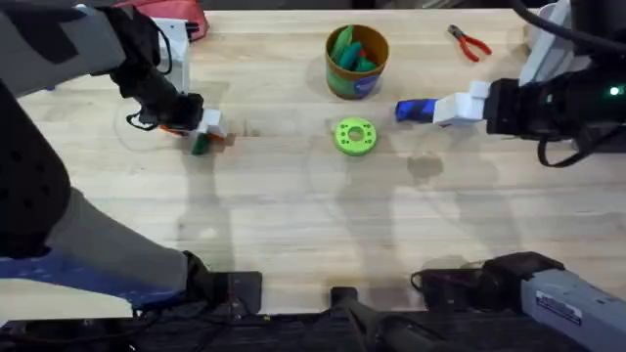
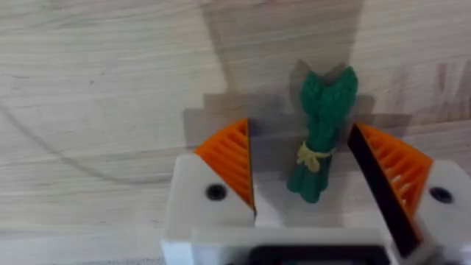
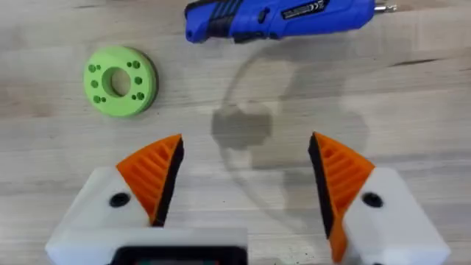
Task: Pick up the gripper from the table and insert it into the empty holder that is missing its gripper. Then pick up a screw, insert it into the mounting hole, and use the screwdriver to tighten it. Finally, clean up the table by picking up the vegetable and placing it into the bucket.
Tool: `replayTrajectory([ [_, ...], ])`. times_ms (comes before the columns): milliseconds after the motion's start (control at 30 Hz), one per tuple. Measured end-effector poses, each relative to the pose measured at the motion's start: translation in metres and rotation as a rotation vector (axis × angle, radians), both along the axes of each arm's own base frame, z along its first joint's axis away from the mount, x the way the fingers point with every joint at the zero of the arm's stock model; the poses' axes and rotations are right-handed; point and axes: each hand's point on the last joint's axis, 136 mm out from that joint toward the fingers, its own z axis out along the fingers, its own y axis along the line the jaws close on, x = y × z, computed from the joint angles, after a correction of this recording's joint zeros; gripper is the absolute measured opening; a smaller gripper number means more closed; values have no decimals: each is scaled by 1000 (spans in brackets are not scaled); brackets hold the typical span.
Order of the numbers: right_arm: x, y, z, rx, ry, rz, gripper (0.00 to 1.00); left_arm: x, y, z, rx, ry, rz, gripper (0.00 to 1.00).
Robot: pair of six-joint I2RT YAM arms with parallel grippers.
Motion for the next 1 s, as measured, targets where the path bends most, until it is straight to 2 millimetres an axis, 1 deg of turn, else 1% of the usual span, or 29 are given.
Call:
replayTrajectory([
  [67,0,0,0,-1,0,0,968,1,0,0,-2,-4,0,733],
  [100,0,0,0,0,0,0,967,1,0,0,-2,-4,-1,648],
  [133,0,0,0,0,0,0,968,1,-1,0,-4,-6,-1,529],
  [167,0,0,0,-1,1,0,968,1,-1,0,-7,-6,-3,361],
  [233,0,0,0,0,0,0,968,2,-1,1,-7,-9,-5,71],
  [267,0,0,0,0,0,0,969,2,-2,1,-9,-10,-7,28],
  [567,0,0,0,0,0,0,969,1,-2,2,-11,-1,-8,23],
  [633,0,0,0,0,0,0,969,2,-2,7,-12,0,-8,23],
  [700,0,0,0,0,0,0,969,12,0,17,-6,-28,-5,23],
  [733,0,0,0,0,0,0,969,19,2,26,-1,-56,0,23],
  [800,0,0,0,0,0,0,969,33,4,50,9,-119,14,23],
  [867,0,0,0,0,-1,0,968,47,4,88,22,-211,24,23],
  [900,0,0,0,0,-1,0,967,51,3,103,27,-248,24,23],
  [933,0,0,0,0,-1,0,967,56,0,126,33,-301,21,23],
  [1000,0,0,0,0,-1,0,967,62,-12,165,38,-385,-3,23],
])
